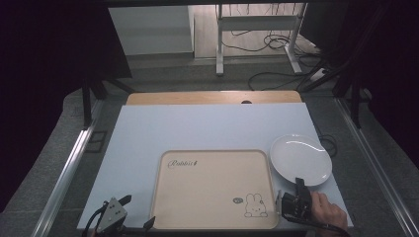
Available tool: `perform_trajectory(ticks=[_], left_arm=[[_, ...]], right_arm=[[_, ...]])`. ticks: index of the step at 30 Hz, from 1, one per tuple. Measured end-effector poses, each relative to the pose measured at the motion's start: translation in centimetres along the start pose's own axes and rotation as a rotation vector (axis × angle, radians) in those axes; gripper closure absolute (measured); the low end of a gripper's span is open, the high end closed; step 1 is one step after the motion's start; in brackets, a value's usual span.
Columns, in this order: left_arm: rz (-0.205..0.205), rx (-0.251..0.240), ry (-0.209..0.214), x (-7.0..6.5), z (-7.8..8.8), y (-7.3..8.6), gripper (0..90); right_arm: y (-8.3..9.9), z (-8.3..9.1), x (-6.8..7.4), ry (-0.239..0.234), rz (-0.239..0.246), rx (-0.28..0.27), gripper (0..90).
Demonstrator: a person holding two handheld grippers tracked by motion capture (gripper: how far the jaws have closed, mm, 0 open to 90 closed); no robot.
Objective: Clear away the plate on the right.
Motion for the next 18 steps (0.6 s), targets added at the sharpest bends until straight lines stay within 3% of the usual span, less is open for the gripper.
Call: perform_trajectory(ticks=[18], left_arm=[[0.003,-0.001,-0.001,0.1,0.0,0.0,0.0]], right_arm=[[-0.9,1.2,-0.4,0.024,-0.007,-0.040,84.9]])
Point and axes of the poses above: each handheld gripper's, and its own axes: z roughly backward along the jaws, y roughly out of its underside, x roughly to its left, the point moved 5 cm from there along -z, roughly forward along the jaws, and after that the axes turned 6 degrees about x, right-handed, at the moved point
